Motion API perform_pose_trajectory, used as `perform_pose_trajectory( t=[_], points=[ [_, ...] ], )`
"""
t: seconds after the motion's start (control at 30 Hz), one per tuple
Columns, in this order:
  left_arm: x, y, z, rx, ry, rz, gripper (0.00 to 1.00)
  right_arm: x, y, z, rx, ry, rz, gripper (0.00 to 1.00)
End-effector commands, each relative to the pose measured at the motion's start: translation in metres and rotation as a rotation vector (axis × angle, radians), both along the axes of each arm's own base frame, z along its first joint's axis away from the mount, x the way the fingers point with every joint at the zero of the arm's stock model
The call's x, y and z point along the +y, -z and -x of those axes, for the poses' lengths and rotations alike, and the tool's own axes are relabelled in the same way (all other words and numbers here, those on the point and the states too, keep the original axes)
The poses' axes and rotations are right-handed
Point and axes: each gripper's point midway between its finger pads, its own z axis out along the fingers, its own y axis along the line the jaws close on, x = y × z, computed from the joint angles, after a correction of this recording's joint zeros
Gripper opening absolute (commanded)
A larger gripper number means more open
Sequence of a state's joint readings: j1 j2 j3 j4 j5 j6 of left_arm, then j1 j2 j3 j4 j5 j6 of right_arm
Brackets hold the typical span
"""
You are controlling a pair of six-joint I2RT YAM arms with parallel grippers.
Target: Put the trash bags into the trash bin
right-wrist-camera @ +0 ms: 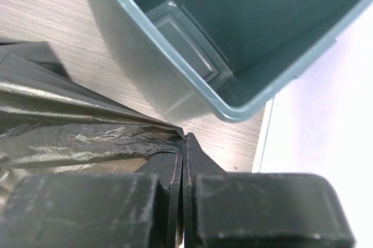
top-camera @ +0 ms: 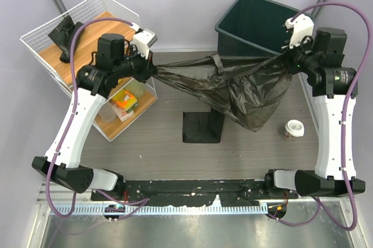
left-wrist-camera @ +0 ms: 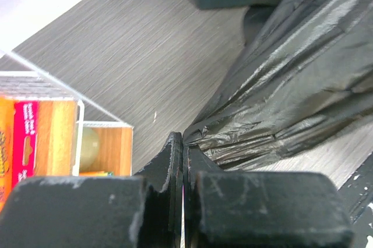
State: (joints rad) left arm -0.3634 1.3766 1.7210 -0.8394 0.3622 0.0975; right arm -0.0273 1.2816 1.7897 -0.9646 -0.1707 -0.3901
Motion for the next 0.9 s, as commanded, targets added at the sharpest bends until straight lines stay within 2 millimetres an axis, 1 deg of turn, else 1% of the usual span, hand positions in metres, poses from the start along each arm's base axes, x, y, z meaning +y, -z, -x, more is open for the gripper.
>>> perform_pose_trajectory(
  t=[0.0, 0.1, 0.2, 0.23, 0.37, 0.47, 0.53, 0.57, 0.6, 0.63, 0.67, 0.7, 0.73, 0.8, 0.87],
  points=[
    [0.033, 0.005, -0.006, -0.040, -0.093, -0.071, 0.00, -0.026, -0.019, 0.002, -0.075, 0.051, 0.012, 0.02],
    [0.046, 0.018, -0.007, -0.028, -0.133, -0.116, 0.00, -0.040, -0.018, 0.002, -0.072, 0.081, 0.011, 0.01],
    [0.056, 0.031, -0.008, -0.012, -0.162, -0.148, 0.00, -0.046, -0.013, 0.003, -0.052, 0.084, 0.002, 0.01],
    [0.057, 0.036, -0.007, -0.002, -0.159, -0.151, 0.00, -0.047, -0.012, 0.003, -0.049, 0.077, -0.004, 0.02],
    [0.052, 0.047, -0.003, 0.022, -0.132, -0.140, 0.00, -0.043, -0.006, 0.002, -0.027, 0.052, -0.028, 0.01],
    [0.039, 0.049, 0.005, 0.039, -0.060, -0.099, 0.00, -0.032, -0.007, 0.004, -0.020, -0.001, -0.054, 0.01],
    [0.027, 0.047, 0.013, 0.050, 0.011, -0.055, 0.01, -0.022, -0.012, 0.006, -0.023, -0.049, -0.085, 0.01],
    [0.020, 0.045, 0.019, 0.059, 0.052, -0.029, 0.04, -0.019, -0.011, 0.007, -0.012, -0.058, -0.097, 0.01],
    [0.014, 0.041, 0.023, 0.063, 0.091, -0.002, 0.07, -0.013, -0.016, 0.009, -0.023, -0.084, -0.110, 0.01],
    [0.007, 0.037, 0.028, 0.068, 0.129, 0.023, 0.14, -0.011, -0.017, 0.009, -0.018, -0.098, -0.118, 0.01],
    [0.001, 0.032, 0.031, 0.065, 0.161, 0.049, 0.22, -0.005, -0.020, 0.012, -0.018, -0.124, -0.135, 0.01],
    [-0.004, 0.025, 0.033, 0.059, 0.186, 0.074, 0.31, -0.004, -0.019, 0.012, -0.010, -0.126, -0.151, 0.01],
    [-0.010, 0.017, 0.037, 0.049, 0.216, 0.094, 0.43, 0.002, -0.024, 0.013, -0.017, -0.153, -0.163, 0.01],
    [-0.021, 0.002, 0.040, 0.021, 0.246, 0.118, 0.60, 0.008, -0.027, 0.013, -0.016, -0.176, -0.189, 0.01],
    [-0.037, -0.013, 0.041, -0.027, 0.272, 0.129, 0.73, 0.013, -0.032, 0.014, -0.022, -0.200, -0.206, 0.01]
  ],
)
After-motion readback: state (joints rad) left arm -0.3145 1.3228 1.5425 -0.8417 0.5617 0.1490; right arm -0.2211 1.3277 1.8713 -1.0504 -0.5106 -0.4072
